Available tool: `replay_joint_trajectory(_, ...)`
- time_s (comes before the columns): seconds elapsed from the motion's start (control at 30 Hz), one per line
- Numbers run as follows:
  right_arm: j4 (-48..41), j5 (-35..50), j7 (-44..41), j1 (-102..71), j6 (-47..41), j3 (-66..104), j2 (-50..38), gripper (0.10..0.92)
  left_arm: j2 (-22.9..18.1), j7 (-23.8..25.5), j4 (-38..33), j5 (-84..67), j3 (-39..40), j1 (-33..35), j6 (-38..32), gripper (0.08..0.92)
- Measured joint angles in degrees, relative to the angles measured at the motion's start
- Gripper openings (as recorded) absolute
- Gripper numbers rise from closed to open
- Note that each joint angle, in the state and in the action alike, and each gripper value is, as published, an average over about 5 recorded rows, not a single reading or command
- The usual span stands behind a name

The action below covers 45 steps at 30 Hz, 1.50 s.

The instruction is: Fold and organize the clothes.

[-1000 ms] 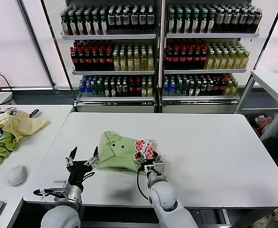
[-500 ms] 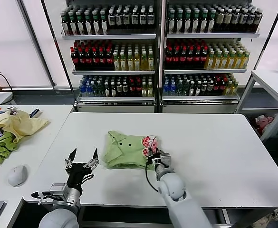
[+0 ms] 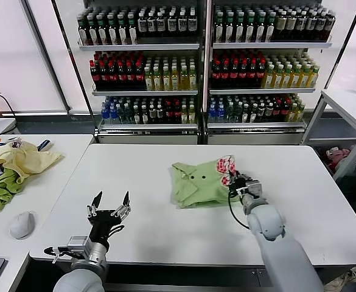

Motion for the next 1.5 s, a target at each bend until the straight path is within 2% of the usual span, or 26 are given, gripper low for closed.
replay_joint_trajectory(0.43,9.95,0.14,1.24,-10.86,11.65,9.53,-2.64,0.709,-0.71,0.59,-1.24,1.28,0.85,0.42,0.12,0.823)
replay_joint_trajectory(0.57,14.48,1.55,1.18,-15.31,13.07,12.11,-2.33,0.799,-0.66,0.97,-1.77,1.47,0.88,0.74,0.14,0.823)
replay_joint_trajectory(0.9,23.27,3.69,0.21,-26.07,13.21,16.54,-1.09,0.823,-1.40,2.44,-4.54,2.13,1.58,2.48,0.28,0.823)
replay_joint_trajectory(1.5,27.90,2.98,2.33,-31.63,15.78,18.86,-0.37,0.823,-1.34,4.68,-7.51,2.35,0.76,4.12,0.26,0.823)
